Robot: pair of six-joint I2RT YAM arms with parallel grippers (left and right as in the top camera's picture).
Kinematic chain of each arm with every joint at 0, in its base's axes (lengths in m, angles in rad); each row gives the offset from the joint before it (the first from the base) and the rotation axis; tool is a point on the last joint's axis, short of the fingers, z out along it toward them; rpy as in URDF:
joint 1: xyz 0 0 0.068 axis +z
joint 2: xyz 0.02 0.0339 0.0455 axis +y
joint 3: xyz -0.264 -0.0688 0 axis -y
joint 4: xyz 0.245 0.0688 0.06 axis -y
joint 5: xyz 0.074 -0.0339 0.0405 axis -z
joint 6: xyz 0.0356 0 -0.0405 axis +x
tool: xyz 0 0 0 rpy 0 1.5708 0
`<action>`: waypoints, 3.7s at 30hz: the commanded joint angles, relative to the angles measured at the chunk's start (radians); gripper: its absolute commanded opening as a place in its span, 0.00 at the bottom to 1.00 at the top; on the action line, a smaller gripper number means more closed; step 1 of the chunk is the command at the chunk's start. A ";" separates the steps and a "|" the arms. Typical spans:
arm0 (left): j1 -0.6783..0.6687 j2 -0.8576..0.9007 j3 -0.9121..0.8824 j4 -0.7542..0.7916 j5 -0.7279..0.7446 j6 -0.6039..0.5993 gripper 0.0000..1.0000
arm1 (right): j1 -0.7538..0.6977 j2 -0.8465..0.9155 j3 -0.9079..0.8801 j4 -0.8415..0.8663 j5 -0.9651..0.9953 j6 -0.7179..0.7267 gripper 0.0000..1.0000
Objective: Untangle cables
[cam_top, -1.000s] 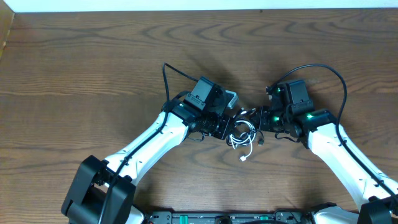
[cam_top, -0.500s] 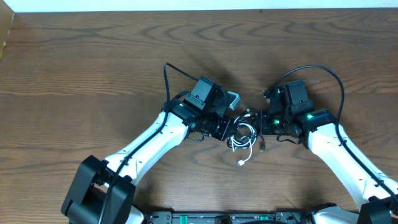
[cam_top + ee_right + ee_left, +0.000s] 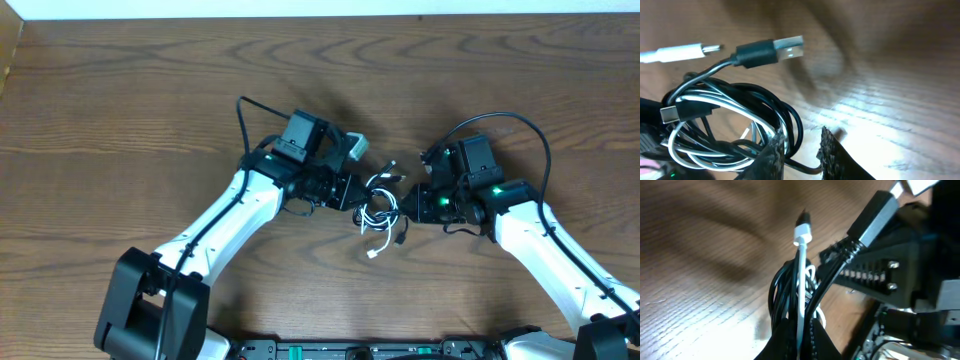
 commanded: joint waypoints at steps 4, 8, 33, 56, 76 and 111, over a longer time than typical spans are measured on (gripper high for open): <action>0.008 -0.004 -0.003 0.005 0.117 -0.013 0.07 | 0.000 0.001 -0.015 0.032 -0.103 0.086 0.20; 0.008 -0.004 -0.003 0.005 0.112 -0.020 0.07 | 0.000 0.001 -0.015 0.041 -0.129 0.146 0.18; -0.092 0.003 -0.010 0.039 -0.018 -0.016 0.07 | 0.010 0.001 -0.016 0.011 0.077 -0.357 0.50; -0.118 0.095 -0.018 -0.125 -0.615 -0.037 0.59 | 0.002 0.001 -0.016 -0.013 0.030 -0.361 0.45; -0.118 0.216 -0.018 -0.072 -0.589 -0.156 0.08 | 0.002 0.001 -0.016 -0.013 0.029 -0.292 0.46; -0.061 0.096 0.002 0.050 -0.189 -0.361 0.07 | 0.029 0.001 -0.016 -0.070 -0.079 0.010 0.44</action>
